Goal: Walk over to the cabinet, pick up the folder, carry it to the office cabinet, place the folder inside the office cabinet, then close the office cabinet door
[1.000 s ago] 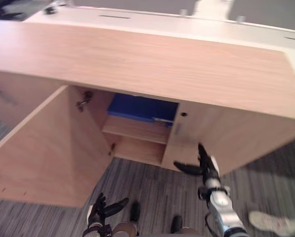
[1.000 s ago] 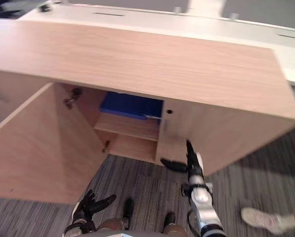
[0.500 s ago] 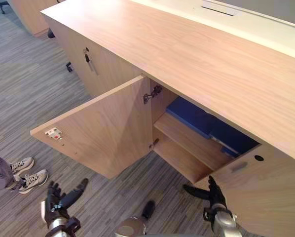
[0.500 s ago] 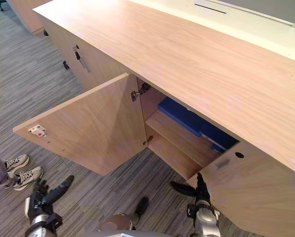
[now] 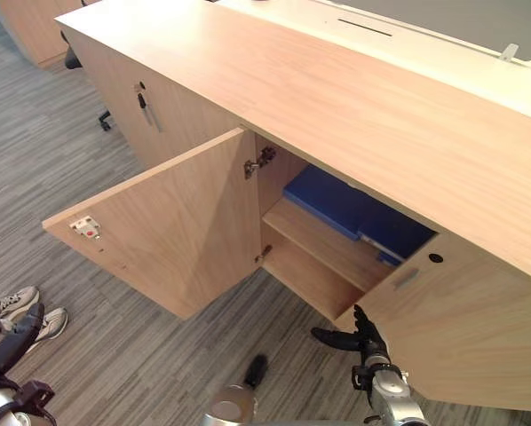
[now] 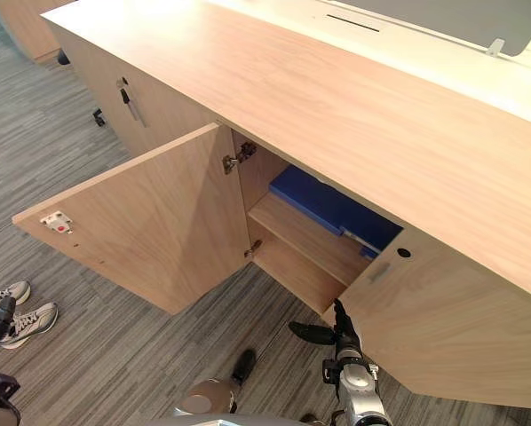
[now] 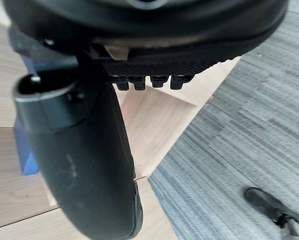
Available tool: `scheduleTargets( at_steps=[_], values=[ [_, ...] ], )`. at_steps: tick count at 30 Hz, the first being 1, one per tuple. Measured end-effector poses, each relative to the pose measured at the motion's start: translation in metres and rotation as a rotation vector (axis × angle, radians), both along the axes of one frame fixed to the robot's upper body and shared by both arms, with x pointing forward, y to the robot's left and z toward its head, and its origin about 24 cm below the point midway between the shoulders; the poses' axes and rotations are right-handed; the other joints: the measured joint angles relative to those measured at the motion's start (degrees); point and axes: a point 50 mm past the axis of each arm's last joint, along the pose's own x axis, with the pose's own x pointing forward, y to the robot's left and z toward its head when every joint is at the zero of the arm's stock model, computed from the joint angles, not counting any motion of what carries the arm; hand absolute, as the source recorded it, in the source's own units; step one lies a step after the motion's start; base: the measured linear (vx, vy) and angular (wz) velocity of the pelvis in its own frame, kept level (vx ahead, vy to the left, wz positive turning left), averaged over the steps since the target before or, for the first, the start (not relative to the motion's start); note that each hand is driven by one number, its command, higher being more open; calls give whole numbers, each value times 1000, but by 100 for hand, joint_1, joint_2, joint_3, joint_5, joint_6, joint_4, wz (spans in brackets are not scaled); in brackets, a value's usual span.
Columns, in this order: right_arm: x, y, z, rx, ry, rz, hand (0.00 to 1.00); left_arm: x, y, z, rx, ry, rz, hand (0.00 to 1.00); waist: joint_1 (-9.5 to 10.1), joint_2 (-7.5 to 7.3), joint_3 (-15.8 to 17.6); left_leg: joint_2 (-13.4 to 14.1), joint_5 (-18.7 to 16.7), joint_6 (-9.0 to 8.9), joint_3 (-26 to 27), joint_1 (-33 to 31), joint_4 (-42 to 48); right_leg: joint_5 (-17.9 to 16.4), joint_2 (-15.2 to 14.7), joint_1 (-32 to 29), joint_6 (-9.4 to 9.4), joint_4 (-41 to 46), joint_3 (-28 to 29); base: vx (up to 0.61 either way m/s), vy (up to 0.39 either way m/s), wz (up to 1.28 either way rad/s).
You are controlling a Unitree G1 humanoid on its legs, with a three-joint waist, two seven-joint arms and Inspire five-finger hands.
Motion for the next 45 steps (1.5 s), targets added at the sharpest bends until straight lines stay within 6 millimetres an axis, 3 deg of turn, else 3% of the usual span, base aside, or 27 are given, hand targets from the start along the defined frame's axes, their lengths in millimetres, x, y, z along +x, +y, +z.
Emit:
scheduleTargets(
  at_steps=[8,14,23,30,37,42,45],
  values=[
    [4,0,4,7,-24,10,100,43,-30,-8,21,64,-225,100,-242,-170,83,121,-54,-36,545,49,20,97,9,-197,32,33,555,38,-9,-34],
    [-7,-3,0,7,5,10,100,41,-19,-7,61,131,-219,100,-249,-177,88,182,-107,-47,731,125,1,123,34,-215,9,33,735,-22,-5,-18],
    [-11,0,-3,25,16,16,100,35,-26,-9,80,169,-246,100,-213,-176,88,203,-143,-66,902,112,-1,158,27,-344,-20,29,919,-58,11,-10],
    [-18,4,-6,41,30,-17,100,-5,-82,-27,-6,179,-337,100,-138,-116,59,126,-120,-11,991,86,9,221,-49,-420,78,90,1005,-8,10,-3],
    [-26,-1,-9,42,47,-55,100,-25,-120,-49,-114,258,-437,100,-97,55,15,166,-112,-4,1263,14,3,172,-48,-692,88,235,1275,-75,17,-13],
    [-27,1,-9,47,51,-53,100,-36,-159,-90,-253,467,-585,100,-352,103,25,207,-109,-5,1637,-159,8,164,-51,-1032,99,435,1618,-85,35,-11],
    [-15,8,-6,52,25,-23,100,-46,-200,-112,-292,629,-809,100,-664,94,32,196,-111,-5,2081,-303,32,161,-96,-1448,102,587,2125,-65,66,-50]
  ],
)
